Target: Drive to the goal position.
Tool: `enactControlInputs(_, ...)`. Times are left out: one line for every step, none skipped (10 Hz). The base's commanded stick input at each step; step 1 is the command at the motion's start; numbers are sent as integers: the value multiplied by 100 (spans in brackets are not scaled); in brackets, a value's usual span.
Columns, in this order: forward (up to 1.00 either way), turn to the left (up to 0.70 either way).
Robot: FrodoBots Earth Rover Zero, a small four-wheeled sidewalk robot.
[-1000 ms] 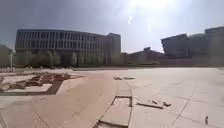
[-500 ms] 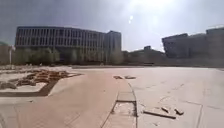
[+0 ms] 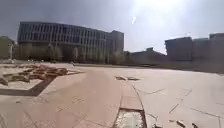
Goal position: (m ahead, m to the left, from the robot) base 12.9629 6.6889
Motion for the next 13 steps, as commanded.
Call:
enactControlInputs(70,1)
enactControlInputs(70,1)
enactControlInputs(70,1)
enactControlInputs(70,1)
enactControlInputs(70,1)
enactControlInputs(70,1)
enactControlInputs(70,1)
enactControlInputs(70,1)
enactControlInputs(70,1)
enactControlInputs(70,1)
enactControlInputs(70,1)
enactControlInputs(70,1)
enactControlInputs(70,1)
